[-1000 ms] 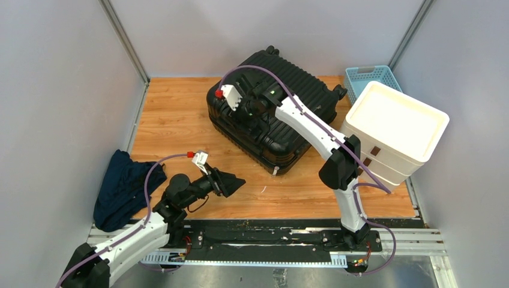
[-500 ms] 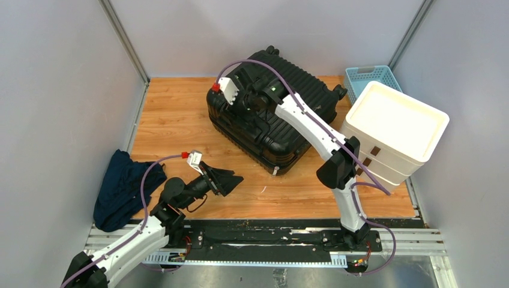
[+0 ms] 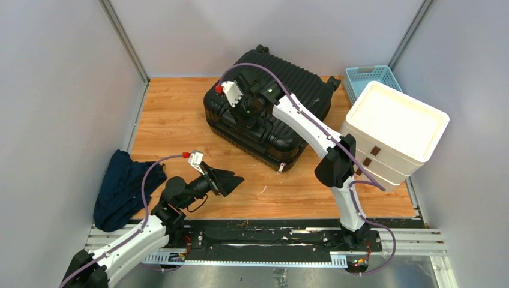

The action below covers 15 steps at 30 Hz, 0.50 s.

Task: Open, take out, and arrange the luggage
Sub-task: Unzip the luggage at the center of the board.

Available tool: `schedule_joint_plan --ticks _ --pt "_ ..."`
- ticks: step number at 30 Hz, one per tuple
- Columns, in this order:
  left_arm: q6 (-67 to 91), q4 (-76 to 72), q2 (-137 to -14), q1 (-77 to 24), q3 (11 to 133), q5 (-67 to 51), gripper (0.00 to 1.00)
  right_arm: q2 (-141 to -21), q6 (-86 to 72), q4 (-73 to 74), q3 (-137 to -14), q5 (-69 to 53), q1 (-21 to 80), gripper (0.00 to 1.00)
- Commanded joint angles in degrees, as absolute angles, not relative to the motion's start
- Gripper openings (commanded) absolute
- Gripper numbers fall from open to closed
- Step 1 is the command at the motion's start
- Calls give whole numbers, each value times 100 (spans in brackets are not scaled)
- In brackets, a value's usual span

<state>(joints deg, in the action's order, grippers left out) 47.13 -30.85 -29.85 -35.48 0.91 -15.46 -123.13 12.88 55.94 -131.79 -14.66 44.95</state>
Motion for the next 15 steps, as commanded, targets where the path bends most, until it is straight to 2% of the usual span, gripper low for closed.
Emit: schedule_joint_plan --ticks 1,8,15 --pt "4562 -3241 -3205 -3607 -55 -1704 85 -12104 1906 5704 -13288 -1992 4587 0" --pt "4245 -3508 -3955 -3842 447 -1693 86 -11850 1689 5659 -13542 -2393 4596 0" --pt "4179 -4701 -5527 -4479 911 -1394 85 -11844 1315 5451 -13567 -2713 4601 0"
